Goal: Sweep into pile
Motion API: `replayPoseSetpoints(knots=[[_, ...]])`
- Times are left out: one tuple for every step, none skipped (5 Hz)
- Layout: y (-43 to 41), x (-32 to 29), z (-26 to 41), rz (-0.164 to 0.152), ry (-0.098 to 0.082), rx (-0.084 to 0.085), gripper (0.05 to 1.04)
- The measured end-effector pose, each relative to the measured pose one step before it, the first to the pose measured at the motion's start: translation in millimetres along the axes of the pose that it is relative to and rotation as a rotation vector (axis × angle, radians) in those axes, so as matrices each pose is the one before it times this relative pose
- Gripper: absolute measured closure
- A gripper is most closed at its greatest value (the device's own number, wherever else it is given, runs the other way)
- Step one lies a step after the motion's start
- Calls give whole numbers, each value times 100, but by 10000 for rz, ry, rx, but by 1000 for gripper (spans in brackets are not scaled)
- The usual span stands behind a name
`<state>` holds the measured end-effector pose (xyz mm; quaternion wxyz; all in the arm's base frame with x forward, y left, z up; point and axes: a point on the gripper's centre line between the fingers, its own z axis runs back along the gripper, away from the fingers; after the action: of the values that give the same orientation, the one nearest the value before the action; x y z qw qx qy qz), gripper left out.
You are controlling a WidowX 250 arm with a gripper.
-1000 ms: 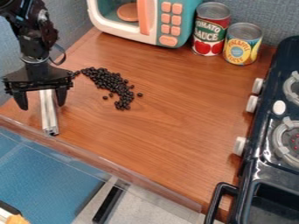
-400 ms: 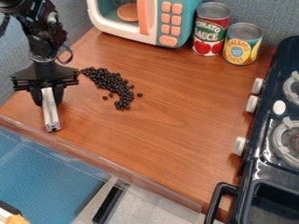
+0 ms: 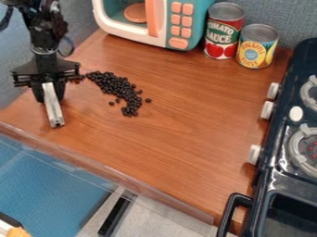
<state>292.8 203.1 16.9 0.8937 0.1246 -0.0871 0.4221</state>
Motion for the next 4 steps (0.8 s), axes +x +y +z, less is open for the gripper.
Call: replayPoseSetpoints(knots=[[1131, 645, 52, 323, 96, 127, 698], [14, 212, 59, 59, 1, 14, 698], [-166, 305, -474, -310, -5, 10, 698], [248, 535, -517, -282, -120, 175, 698]])
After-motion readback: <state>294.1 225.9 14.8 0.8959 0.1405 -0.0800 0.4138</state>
